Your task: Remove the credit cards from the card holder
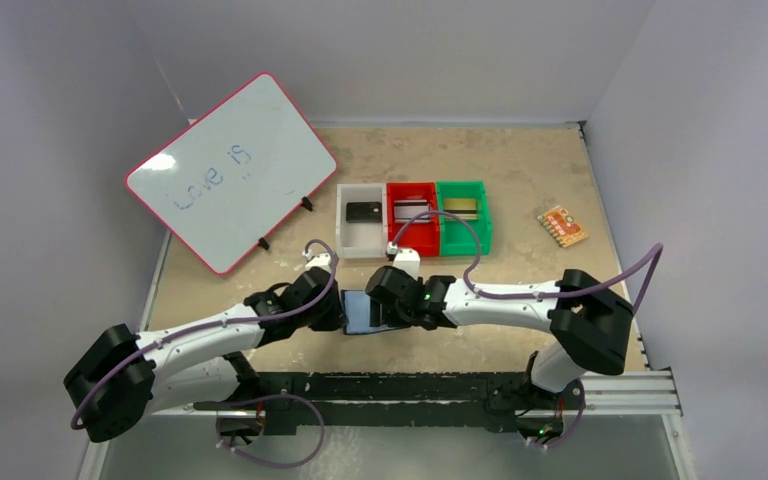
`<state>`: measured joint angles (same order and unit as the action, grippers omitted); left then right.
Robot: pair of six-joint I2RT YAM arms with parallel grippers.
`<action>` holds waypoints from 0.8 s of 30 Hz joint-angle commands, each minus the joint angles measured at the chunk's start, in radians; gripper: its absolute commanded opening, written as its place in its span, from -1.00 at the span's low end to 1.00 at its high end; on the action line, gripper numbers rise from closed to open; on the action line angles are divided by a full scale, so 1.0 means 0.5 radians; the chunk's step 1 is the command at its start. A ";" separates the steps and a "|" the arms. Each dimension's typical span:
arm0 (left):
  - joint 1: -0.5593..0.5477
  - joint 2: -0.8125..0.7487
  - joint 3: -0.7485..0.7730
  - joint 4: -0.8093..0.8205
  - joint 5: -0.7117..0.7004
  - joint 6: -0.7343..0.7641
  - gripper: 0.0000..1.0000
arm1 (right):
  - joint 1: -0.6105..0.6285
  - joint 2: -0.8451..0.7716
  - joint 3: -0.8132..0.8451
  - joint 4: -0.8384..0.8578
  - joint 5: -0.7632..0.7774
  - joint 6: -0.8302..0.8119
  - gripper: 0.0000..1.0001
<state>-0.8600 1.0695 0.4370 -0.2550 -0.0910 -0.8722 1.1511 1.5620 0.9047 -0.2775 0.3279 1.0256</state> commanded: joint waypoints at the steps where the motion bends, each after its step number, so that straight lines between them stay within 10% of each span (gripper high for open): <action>1: -0.016 0.008 0.080 0.074 0.010 -0.010 -1.00 | 0.005 -0.044 0.102 0.037 0.058 -0.022 0.35; 24: -0.023 0.030 0.065 0.114 0.021 -0.014 -1.00 | 0.005 -0.104 0.042 0.285 -0.200 -0.160 0.67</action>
<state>-0.8600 1.0828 0.4404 -0.2516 -0.0944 -0.8722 1.1500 1.5242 0.9123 -0.2016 0.2699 0.9470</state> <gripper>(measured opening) 0.019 0.834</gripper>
